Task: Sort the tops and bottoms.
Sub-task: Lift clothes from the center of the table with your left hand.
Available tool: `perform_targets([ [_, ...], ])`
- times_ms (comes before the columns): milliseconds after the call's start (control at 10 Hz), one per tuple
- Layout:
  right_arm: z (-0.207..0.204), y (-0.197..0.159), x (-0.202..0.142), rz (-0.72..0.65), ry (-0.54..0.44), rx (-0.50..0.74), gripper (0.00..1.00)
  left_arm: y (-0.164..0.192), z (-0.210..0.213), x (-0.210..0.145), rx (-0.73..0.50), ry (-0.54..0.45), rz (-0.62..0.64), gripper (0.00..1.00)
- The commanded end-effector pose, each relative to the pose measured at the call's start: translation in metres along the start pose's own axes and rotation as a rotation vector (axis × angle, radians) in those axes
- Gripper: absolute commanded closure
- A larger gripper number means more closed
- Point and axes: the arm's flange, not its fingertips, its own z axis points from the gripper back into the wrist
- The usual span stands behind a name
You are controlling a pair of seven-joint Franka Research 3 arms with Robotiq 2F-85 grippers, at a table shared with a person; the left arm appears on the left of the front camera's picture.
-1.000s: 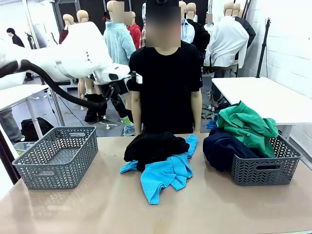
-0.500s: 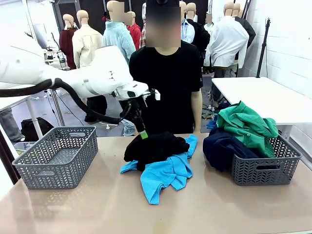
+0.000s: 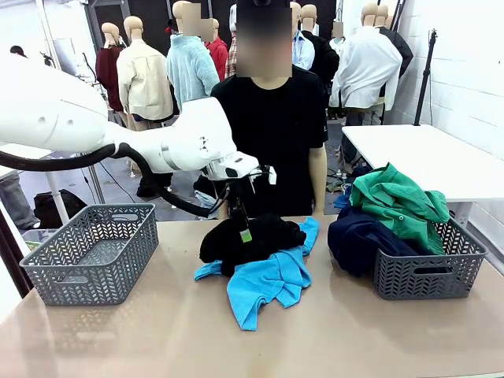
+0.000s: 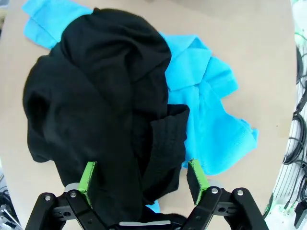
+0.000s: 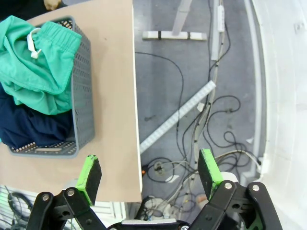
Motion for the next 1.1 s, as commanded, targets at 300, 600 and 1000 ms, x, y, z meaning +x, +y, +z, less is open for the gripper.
perform_targets([
  [300,-0.0010,0.0004,-0.0016,0.009,0.008,-0.008,0.00,0.0113,-0.0177,0.0043,-0.036,0.042,-0.060,0.44],
  [600,-0.0010,0.0004,-0.0016,0.009,0.008,-0.008,0.00,0.0120,-0.0129,0.0015,-0.048,0.017,-0.063,1.00],
  [1000,-0.0010,0.0004,-0.0016,0.009,0.008,-0.008,0.00,0.0137,-0.0103,-0.0006,-0.095,-0.014,-0.068,1.00],
])
